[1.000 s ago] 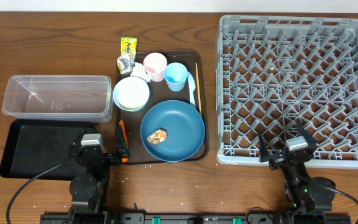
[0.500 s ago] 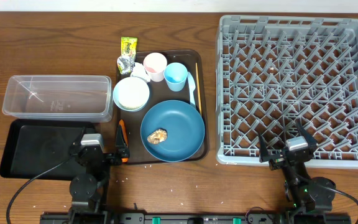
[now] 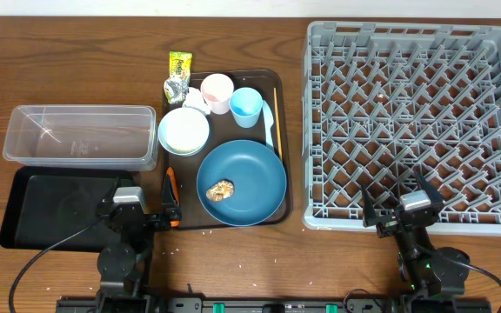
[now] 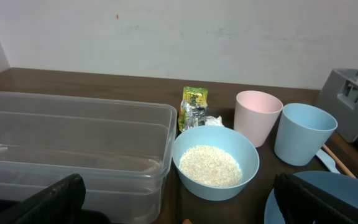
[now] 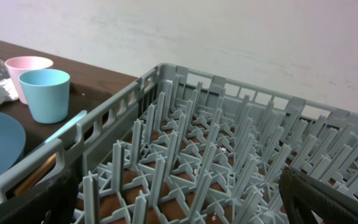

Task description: Sort waste into correct bins and load items into the dishwasher rack

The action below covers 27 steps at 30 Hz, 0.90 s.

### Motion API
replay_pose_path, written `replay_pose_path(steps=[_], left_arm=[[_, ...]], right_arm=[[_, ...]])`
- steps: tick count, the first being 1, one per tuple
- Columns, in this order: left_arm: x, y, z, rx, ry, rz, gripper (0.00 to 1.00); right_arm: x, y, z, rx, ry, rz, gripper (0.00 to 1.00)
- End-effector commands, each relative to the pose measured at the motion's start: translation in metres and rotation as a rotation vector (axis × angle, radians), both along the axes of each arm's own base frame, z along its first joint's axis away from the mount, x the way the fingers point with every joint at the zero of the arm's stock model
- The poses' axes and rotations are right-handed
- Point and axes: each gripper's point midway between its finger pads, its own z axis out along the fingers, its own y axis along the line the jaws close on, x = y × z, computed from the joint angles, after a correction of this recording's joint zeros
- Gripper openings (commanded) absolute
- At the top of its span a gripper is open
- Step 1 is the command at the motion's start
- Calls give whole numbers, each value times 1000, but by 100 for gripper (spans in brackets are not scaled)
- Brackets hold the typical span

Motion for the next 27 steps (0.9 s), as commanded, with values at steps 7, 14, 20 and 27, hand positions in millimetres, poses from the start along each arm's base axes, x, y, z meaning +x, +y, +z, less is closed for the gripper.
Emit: replay_pose_path(steps=[7,14,20,27], left_arm=[[0,2,-18,-4,46,11,98],[0,2,-18,-4,46,11,98],[0,2,-18,-4,46,11,98],[2,5,11,-16,-72,32,98]], right_arm=[[0,-1,-2,14,10,-7,99],[-3,11,16,45,-57,66,99],[-20,45,49,84,-175,288,99],[-17,37,54,403,-65,253,99]])
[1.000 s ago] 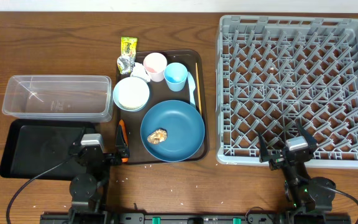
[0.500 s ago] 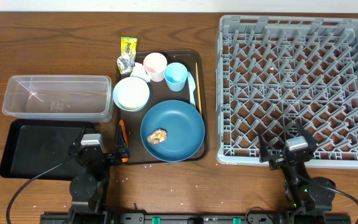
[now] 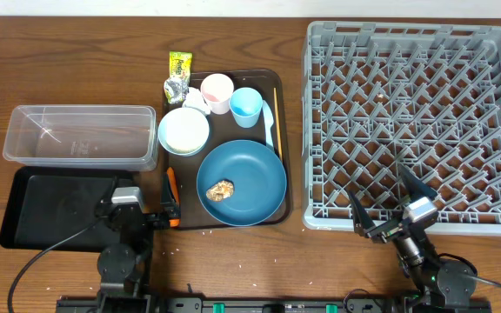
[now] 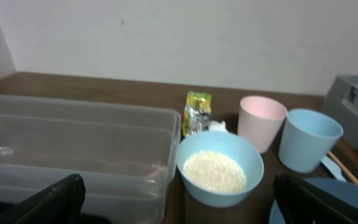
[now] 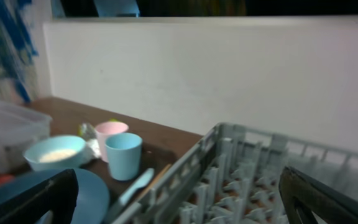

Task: Sort waste into correct bins and load items into the dishwasher rack
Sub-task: 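Move left gripper toward the pink cup, right gripper over the rack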

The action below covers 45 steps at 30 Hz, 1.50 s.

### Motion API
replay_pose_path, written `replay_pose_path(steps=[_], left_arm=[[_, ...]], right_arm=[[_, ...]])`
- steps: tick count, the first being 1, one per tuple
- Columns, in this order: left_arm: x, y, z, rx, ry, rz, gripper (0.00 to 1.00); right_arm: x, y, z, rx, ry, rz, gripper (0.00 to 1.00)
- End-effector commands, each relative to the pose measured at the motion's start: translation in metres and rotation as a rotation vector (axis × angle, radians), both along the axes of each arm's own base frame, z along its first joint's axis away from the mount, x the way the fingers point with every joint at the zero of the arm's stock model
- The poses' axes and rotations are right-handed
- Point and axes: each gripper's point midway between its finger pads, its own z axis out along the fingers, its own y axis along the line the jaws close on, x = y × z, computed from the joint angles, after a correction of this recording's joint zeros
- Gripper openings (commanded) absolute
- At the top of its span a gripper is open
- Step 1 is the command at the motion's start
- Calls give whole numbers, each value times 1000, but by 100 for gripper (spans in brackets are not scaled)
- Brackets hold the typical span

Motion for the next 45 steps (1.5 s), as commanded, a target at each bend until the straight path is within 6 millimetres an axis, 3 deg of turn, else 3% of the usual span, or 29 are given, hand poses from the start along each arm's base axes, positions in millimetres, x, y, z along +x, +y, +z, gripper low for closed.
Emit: replay_pose_path(steps=[1,5,10,14,16,21,23,26,30,32,35,38,45], left_arm=[[1,-2,14,-18,-72,-13,98],[-1,-14,40,-37,-164,-84,98],[-2,-16,57,-35,-130,-96,98],[5,-23,66,-71,25,-129,98],[10,-37,64,-88,162,-202,98],[15,-85,51,-272,535,-429,98],[22,-90,34,-334,680,-425,98],[26,-91,3,-401,863,-382,98],[21,-92,-33,-481,1064,-311,98],[21,-96,-38,-512,1108,-290,98],[25,-103,-23,-499,1095,-313,98],[34,-106,7,-427,1024,-333,98],[76,-93,121,-287,644,-365,98]], right_arm=[[2,-5,7,244,125,8,99],[5,-7,28,291,193,-2,99],[24,-7,60,233,325,-29,99],[52,-3,75,199,512,-18,99],[68,-2,80,201,613,-14,99],[104,5,103,118,692,41,99],[113,15,114,129,695,113,99],[123,17,116,131,690,131,99],[127,12,107,128,716,88,99],[127,6,100,124,744,49,99],[125,3,92,123,781,24,99],[123,4,90,124,792,32,99],[125,11,81,178,854,50,99]])
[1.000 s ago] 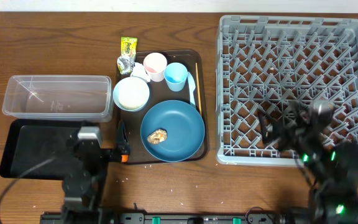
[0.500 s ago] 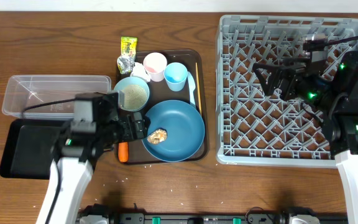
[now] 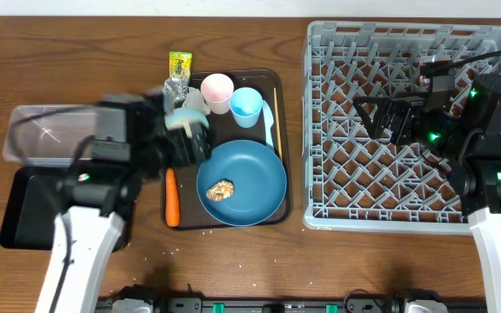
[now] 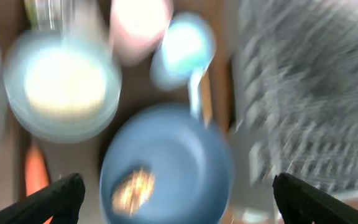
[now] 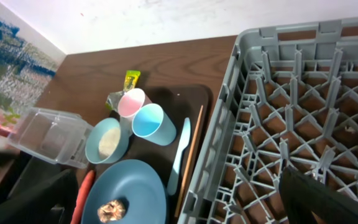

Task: Sort waste into correct bins and load items into the dishwasher rack
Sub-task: 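Move left gripper toward the pink cup, right gripper over the rack, then grasp the pink cup with the left gripper and lift it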

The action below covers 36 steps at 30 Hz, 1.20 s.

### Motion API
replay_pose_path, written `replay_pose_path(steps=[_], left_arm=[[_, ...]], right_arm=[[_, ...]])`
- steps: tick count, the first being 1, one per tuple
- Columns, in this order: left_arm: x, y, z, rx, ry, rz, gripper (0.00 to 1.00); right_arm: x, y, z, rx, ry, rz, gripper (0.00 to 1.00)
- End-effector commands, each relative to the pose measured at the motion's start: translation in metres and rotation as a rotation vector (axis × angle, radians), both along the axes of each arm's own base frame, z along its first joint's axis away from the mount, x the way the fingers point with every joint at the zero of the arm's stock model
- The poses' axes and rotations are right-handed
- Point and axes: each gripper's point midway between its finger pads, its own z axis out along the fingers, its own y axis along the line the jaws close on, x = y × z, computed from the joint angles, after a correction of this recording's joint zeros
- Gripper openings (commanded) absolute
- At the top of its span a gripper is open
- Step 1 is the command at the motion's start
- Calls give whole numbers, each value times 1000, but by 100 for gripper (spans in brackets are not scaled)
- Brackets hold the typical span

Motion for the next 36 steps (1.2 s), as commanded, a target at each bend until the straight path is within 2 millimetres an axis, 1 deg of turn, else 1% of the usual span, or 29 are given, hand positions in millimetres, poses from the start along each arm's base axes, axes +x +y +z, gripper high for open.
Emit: replay_pose_path(steps=[1,3,4,6,8,11,13,14,17,18,20,23,25,27,29,36], left_arm=[[15,14,47,87,-175,18,98],[26,25,55,135,-192,76,98],[31,27,55,151,-182,87,98],[40,25,50,159,-132,85,98],[52,18,38,171,-46,67,98],[68,8,19,198,83,32,98],[80,-2,6,225,155,-12,98],[86,-9,2,232,168,-38,98],[103,-28,-10,213,177,-94,98],[108,-31,-13,212,170,-96,98],[117,-27,-19,241,160,-73,99],[134,-7,-28,341,138,9,98],[143,3,-34,395,130,50,94],[151,4,-44,408,132,59,88],[159,2,-58,414,145,56,83],[179,0,-109,429,199,50,78]], right_arm=[[5,5,-4,14,33,0,99],[9,8,-15,-22,55,-12,99],[12,11,-21,-57,61,-21,99],[18,17,-31,-124,68,-49,99],[20,27,-37,-160,82,-70,99],[21,35,-45,-145,127,-97,98],[20,36,-54,-130,174,-113,98],[20,35,-58,-136,189,-116,97],[19,29,-71,-168,232,-138,97],[18,28,-73,-175,239,-143,97],[17,22,-77,-199,253,-165,96],[15,17,-81,-222,272,-184,96],[14,16,-83,-228,277,-189,96],[14,16,-83,-229,277,-189,95],[14,16,-83,-229,278,-189,94],[11,16,-86,-234,294,-185,89]])
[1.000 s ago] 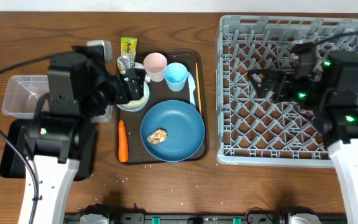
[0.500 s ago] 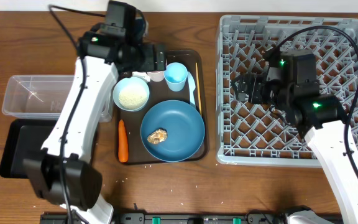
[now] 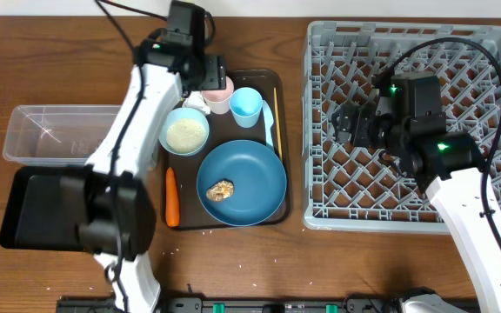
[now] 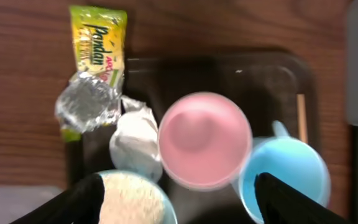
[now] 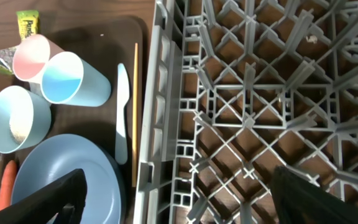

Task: Sort waste into correct bins and load items into the dishwasher rack
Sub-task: 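Grasp the pink cup with the left gripper and lift it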

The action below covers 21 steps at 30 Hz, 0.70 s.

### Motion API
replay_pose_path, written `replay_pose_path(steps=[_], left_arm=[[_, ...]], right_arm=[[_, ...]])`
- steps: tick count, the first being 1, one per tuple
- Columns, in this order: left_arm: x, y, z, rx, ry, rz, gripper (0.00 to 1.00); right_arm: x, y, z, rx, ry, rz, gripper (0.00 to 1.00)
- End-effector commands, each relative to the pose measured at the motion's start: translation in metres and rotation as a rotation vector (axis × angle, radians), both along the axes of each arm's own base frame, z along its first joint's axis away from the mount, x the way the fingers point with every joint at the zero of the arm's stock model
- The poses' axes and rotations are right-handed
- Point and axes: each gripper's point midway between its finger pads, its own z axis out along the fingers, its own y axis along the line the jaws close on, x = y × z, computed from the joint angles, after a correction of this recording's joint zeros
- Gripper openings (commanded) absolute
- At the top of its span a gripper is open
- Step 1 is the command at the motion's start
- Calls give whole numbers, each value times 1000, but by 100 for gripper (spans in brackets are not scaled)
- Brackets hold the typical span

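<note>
A brown tray (image 3: 224, 223) carries a pink cup (image 4: 204, 138), a blue cup (image 4: 284, 177), a rice bowl (image 3: 184, 132), a blue plate (image 3: 255, 169) with a food scrap (image 3: 223, 189), a carrot (image 3: 171, 197), a pale blue knife (image 5: 122, 112) and a chopstick (image 5: 134, 112). Crumpled white paper (image 4: 132, 140), a foil wrapper (image 4: 89, 102) and a yellow-green packet (image 4: 97, 34) lie at the tray's far left corner. My left gripper (image 4: 179, 205) hangs open above the pink cup. My right gripper (image 5: 185, 199) is open over the left side of the grey dishwasher rack (image 3: 416, 122).
A clear plastic bin (image 3: 55, 133) stands left of the tray, with a black tray (image 3: 24, 209) in front of it, partly under my left arm. The rack fills the table's right half. A few crumbs lie near the tray's front edge.
My left gripper has moved from over the rice bowl to the tray's far end, above the pink cup. My right gripper has shifted left over the rack toward its tray-side edge. Both stay open.
Both arms first sat folded at the table's near edge, grippers open. Then the right one had tilted upward. Later both were out over the table, left above the bowl, right above the rack. Now the left hangs over the pink cup; nothing has been picked up.
</note>
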Motion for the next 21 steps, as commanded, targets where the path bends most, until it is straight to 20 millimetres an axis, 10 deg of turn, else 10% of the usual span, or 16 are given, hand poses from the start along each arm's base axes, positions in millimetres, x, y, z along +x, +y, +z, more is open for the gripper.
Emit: replay_pose_path(steps=[1,21], left_arm=[[13,9,-17,30,3,18,78],[29,23,-68,-98,74,59,53]], right_arm=[[3,0,7,-2,-9,-11,89],[0,0,3,-6,8,-11,92]])
